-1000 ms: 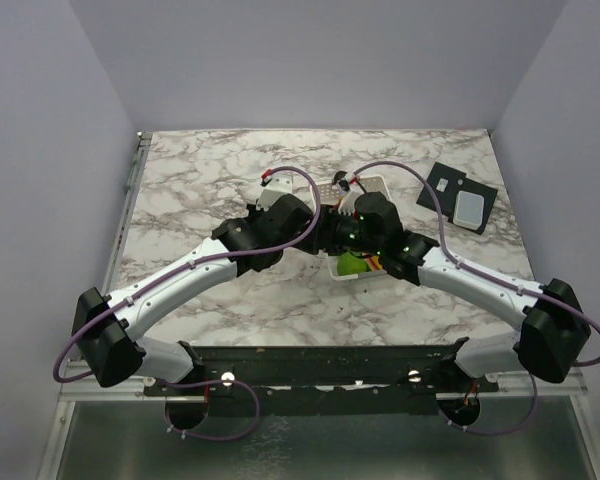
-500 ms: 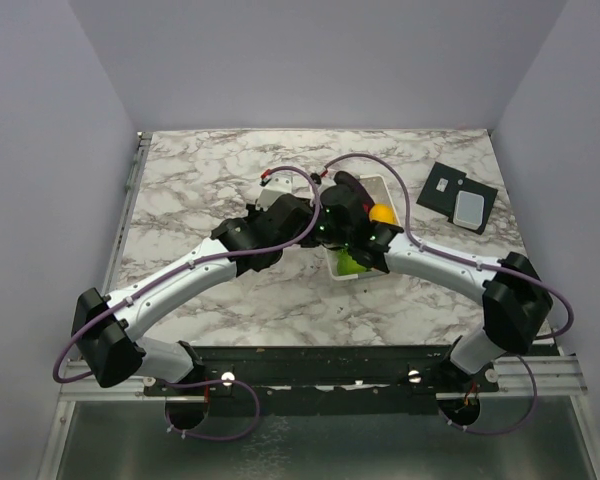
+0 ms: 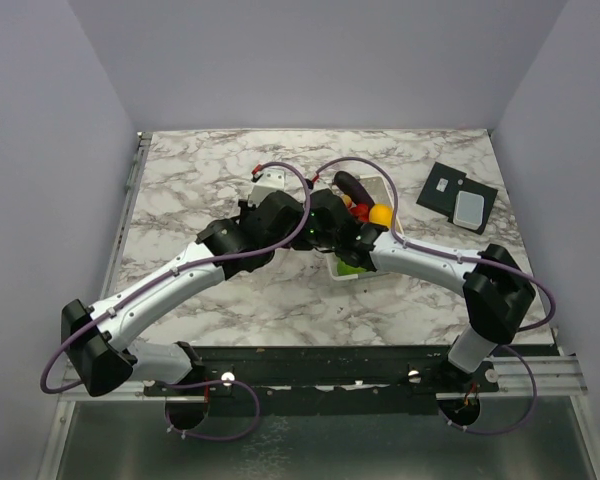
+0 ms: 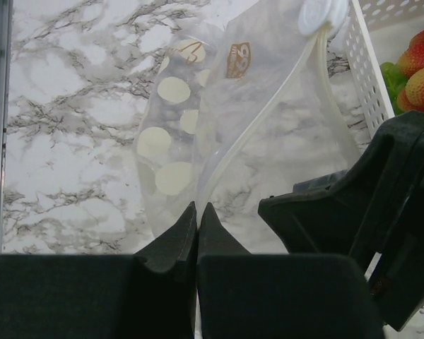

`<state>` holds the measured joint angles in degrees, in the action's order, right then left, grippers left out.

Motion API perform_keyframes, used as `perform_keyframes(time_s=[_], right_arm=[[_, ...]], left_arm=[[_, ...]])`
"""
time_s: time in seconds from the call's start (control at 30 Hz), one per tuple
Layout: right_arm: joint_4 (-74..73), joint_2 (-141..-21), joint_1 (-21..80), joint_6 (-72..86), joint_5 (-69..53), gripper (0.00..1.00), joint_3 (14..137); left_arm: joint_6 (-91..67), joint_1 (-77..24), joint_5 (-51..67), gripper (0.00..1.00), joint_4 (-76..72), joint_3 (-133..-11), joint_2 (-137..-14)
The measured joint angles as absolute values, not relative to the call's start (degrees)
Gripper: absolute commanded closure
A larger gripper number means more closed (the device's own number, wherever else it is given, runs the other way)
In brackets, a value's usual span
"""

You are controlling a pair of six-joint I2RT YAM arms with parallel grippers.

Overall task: Place the food in the zip-top bag and seal the zipper
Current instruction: Open the zipper of the food storage bag.

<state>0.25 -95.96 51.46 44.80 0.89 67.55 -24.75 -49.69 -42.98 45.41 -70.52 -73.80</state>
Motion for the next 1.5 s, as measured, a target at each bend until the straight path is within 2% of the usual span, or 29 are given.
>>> perform_keyframes(time_s=[0.23, 0.47, 0.97, 1.27, 1.37, 1.5], right_arm=[[-1.58, -96.01, 51.81, 43.59, 3.86, 0.85, 67.55], [-4.51, -95.96, 52.07, 41.63, 9.47, 0.99, 67.55], [-10.48, -95.96, 53.01, 37.23, 25.89, 0.99, 69.14], [-10.55, -96.12, 53.69, 36.32, 29.04, 0.99, 70.48], [-9.61, -96.12, 53.63, 36.05, 27.94, 0.97, 70.19], [-8.82, -96.12, 53.49, 35.62, 25.12, 0.89, 69.87]], left_arm=[[-22.79, -49.67, -45.56, 1.00, 46.39, -71.75, -73.08], [-19.88, -49.69, -48.71, 1.00, 48.05, -72.23, -73.03], [-16.95, -50.72, -58.17, 1.00, 55.11, -77.71, -75.37], [-19.03, -51.35, -64.45, 1.00, 57.45, -78.74, -76.90], [-19.25, -51.35, -64.51, 1.00, 57.58, -78.85, -76.97], [-19.25, -51.33, -64.60, 1.00, 57.56, -78.85, -76.97]])
